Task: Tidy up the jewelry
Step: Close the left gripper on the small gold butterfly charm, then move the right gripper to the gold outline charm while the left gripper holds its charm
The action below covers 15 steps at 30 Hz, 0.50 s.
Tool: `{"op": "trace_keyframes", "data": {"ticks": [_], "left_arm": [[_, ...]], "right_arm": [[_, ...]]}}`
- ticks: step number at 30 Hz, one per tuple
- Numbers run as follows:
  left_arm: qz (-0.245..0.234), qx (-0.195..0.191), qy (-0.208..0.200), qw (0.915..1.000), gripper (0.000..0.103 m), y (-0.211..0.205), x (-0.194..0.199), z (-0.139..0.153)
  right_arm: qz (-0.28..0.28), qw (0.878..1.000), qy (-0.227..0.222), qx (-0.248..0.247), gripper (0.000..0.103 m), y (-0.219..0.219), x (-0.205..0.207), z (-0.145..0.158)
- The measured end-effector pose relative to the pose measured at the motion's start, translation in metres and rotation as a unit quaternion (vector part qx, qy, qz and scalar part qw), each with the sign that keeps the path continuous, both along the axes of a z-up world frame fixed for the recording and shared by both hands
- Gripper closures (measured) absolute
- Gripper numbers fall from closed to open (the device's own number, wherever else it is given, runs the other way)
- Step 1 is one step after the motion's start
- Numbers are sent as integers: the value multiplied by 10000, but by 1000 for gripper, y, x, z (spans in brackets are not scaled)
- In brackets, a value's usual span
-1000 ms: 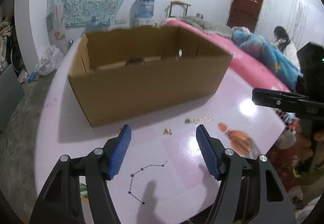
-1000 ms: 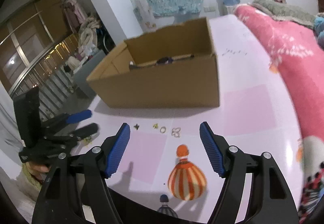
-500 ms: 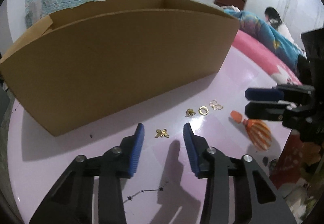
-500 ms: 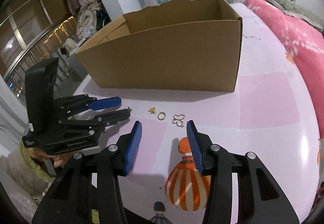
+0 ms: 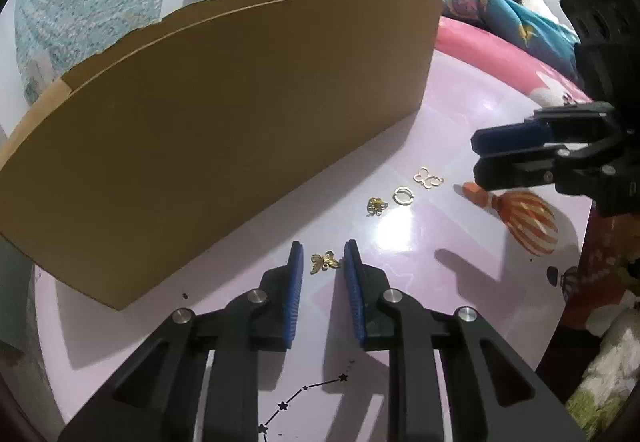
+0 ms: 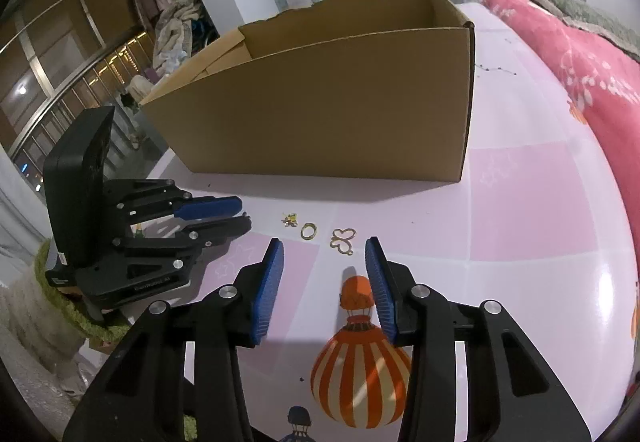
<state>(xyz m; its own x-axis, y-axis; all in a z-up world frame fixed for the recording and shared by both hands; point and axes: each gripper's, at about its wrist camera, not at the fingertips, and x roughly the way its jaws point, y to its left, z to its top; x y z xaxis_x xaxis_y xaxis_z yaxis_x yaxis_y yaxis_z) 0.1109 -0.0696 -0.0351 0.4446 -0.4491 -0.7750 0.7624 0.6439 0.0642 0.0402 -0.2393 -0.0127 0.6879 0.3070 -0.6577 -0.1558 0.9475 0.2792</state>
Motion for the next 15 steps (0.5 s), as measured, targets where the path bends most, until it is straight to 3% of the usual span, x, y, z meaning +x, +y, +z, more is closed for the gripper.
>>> {"op": "trace_keyframes", "data": {"ticks": [3,5,15], "left_arm": [[-28,-23,62,10000,84,-1,3,1],[-41,-20,48,10000,91,-2,2,0],[259,-30,19,9997,91,4,-9,0]], "right_arm": [[-8,10000,-2,19,66,0,-2,0],[-23,10000,-8,25,66,1,-3,1],[-43,9999,-38,-87,68,3,-1,5]]}}
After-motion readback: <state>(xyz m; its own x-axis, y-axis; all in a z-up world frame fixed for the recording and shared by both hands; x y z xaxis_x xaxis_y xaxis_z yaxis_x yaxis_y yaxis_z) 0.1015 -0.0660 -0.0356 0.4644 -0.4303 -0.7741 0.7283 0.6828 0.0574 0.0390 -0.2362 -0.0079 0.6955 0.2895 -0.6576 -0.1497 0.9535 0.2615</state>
